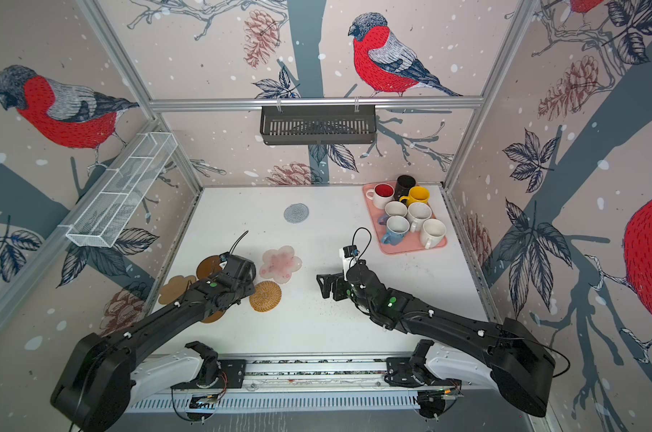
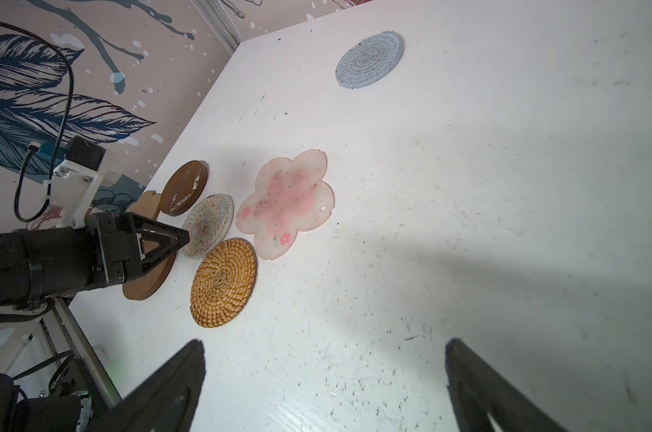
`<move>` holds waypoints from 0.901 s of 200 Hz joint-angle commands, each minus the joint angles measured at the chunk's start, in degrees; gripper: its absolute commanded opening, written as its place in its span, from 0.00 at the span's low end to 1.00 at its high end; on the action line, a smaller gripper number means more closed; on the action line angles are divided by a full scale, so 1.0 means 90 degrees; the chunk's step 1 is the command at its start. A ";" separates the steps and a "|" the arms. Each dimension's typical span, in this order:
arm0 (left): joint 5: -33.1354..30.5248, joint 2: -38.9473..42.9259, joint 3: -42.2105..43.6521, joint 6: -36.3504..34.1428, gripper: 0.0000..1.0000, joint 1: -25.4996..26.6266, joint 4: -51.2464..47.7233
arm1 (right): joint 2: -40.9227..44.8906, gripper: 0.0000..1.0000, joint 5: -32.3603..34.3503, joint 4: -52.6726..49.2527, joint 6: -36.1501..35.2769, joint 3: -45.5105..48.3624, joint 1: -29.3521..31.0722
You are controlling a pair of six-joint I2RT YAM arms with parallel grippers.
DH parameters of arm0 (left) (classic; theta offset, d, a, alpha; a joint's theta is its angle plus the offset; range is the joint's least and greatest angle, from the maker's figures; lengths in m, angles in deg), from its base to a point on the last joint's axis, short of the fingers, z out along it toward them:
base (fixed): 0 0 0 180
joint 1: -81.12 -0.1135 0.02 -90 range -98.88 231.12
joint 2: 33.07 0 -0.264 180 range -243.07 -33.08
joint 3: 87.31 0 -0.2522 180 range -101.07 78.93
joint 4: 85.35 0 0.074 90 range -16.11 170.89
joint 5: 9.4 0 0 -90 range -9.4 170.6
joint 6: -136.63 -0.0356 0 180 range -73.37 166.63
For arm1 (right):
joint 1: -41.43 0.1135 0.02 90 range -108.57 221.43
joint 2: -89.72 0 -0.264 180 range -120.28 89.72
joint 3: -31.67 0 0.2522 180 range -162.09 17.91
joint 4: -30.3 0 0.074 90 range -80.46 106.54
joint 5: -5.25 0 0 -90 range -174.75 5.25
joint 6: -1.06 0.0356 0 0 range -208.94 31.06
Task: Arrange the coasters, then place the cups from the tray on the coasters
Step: 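Move the left gripper back over the multicolour zigzag coaster, then lower the left gripper and pinch the zigzag coaster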
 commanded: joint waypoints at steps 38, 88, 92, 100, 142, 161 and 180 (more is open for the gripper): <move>0.0101 -0.0246 0.0032 -0.0175 0.43 -0.0467 0.0650 | -0.0406 0.99 -0.0175 0.0593 -0.0190 -0.0030 0.0046; 0.0292 -0.1014 0.0027 -0.0270 0.43 -0.0543 0.1119 | -0.0937 0.99 -0.0330 0.0642 -0.0353 -0.0450 0.0002; 0.0289 -0.1077 0.0020 -0.0280 0.43 -0.0549 0.1159 | -0.1020 0.99 -0.0343 0.0667 -0.0353 -0.0467 -0.0018; 0.0289 -0.1204 0.0014 -0.0309 0.43 -0.0557 0.1250 | -0.1143 1.00 -0.0398 0.0724 -0.0353 -0.0487 -0.0060; 0.0304 -0.1810 -0.0100 -0.0387 0.44 -0.0602 0.1583 | -0.1491 0.99 -0.0704 0.0936 -0.0404 -0.0624 -0.0221; 0.0339 -0.2120 -0.0288 -0.0459 0.46 -0.0619 0.1673 | -0.1637 0.99 -0.0824 0.1021 -0.0418 -0.0666 -0.0291; 0.0306 -0.2454 -0.0566 -0.0535 0.47 -0.0628 0.1725 | -0.1770 0.99 -0.0947 0.1091 -0.0433 -0.0716 -0.0405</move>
